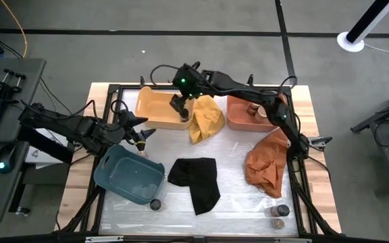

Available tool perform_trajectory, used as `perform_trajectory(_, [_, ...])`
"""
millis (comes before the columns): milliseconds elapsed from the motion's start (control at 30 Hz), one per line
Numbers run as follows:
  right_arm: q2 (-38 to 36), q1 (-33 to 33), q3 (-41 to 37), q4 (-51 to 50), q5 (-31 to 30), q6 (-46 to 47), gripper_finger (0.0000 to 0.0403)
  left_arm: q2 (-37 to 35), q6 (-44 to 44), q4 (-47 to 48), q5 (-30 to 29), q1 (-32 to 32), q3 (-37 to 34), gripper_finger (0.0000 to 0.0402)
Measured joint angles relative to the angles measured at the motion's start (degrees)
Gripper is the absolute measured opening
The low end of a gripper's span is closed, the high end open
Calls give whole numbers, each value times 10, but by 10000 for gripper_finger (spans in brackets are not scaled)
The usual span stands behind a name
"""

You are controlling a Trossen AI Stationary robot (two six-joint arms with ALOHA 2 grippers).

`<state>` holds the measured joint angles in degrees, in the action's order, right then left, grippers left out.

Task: Sort spices by type
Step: Put the left black spice bottle into the yellow bin

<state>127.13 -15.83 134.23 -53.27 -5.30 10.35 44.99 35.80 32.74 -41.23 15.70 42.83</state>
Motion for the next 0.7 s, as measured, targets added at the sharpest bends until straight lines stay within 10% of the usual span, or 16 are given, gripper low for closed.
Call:
perform_trajectory(333, [-37,97,0,-202,-36,-30,279,67,-168,-118,240,-18,7,289])
perform_trajectory(700, [-87,226,-12,-363,-100,117,279,238,-420,83,356,13,189,289])
